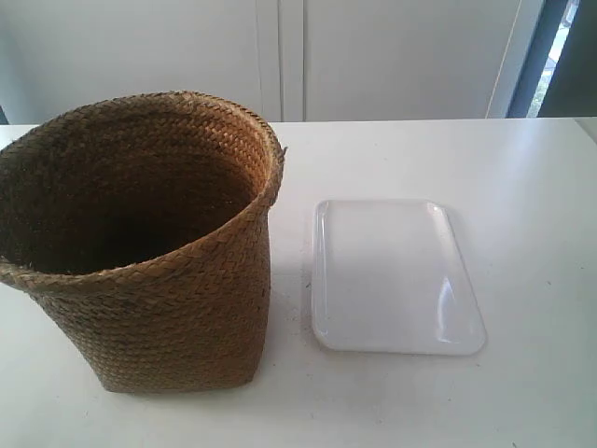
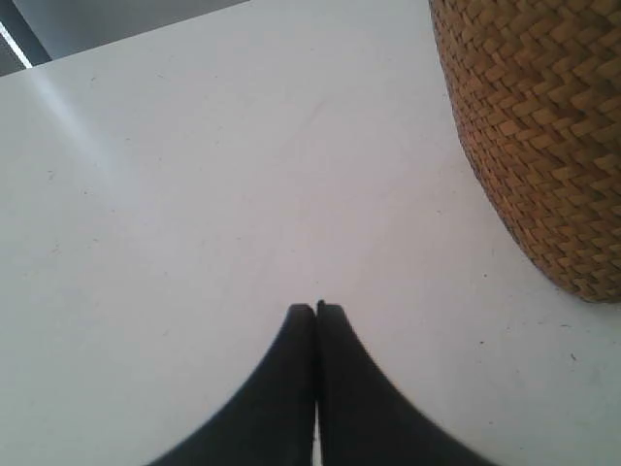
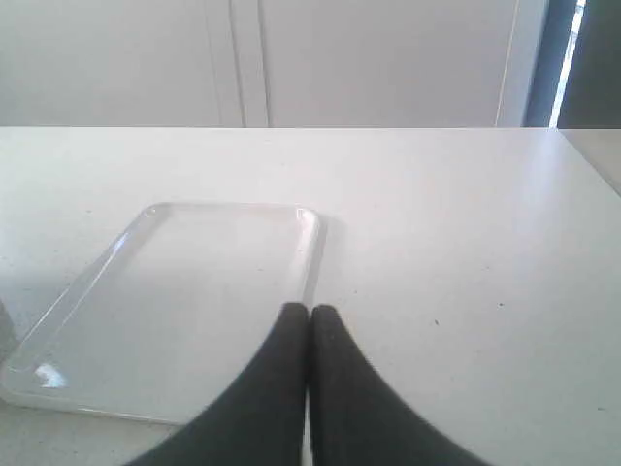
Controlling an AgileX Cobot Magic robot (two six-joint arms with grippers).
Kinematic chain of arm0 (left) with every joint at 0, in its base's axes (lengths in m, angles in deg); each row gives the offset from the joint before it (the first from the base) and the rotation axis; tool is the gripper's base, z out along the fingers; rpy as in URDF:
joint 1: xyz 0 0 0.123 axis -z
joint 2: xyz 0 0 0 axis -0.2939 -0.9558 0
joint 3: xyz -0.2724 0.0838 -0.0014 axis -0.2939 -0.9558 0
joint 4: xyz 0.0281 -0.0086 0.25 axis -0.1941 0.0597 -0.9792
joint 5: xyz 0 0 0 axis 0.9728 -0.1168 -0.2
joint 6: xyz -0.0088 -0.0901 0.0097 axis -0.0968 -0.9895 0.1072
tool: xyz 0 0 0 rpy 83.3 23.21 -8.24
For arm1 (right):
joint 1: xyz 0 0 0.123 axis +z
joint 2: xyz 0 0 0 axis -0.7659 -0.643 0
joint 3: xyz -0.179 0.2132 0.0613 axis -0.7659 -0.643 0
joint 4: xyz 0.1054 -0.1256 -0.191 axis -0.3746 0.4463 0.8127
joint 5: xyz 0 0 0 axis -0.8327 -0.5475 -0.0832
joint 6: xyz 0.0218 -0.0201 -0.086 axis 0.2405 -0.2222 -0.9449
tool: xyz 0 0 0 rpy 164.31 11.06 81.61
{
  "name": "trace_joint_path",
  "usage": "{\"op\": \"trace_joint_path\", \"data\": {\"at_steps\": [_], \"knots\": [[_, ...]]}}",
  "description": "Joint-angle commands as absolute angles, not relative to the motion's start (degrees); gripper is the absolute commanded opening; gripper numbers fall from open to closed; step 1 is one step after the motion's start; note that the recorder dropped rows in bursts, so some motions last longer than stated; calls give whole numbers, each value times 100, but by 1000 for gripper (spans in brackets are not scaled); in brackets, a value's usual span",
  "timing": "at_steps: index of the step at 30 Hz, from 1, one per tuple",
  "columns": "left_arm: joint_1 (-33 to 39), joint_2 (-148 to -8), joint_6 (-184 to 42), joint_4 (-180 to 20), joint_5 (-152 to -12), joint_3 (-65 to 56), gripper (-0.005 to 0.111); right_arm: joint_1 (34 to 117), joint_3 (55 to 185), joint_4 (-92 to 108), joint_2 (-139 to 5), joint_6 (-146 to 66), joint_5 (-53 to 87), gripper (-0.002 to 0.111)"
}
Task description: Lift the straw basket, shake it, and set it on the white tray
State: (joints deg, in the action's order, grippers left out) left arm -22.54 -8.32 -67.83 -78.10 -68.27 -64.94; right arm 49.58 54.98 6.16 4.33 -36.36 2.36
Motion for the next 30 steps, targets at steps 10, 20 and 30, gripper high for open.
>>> {"op": "trace_joint_path", "data": {"at_steps": [10,20,30], "knots": [[-2267,-807,-6791,-7788,-6819,-6521,0,4934,5471,666,464,-3636,279,0],[-2267,-807,-6791,-7788,-6819,-6521,0,4934,5471,655,464,-3635,314,0],[-2267,-807,-5508,-7788,-7630,-6521,0,4934,5471,655,464,-3600,938,0]]}}
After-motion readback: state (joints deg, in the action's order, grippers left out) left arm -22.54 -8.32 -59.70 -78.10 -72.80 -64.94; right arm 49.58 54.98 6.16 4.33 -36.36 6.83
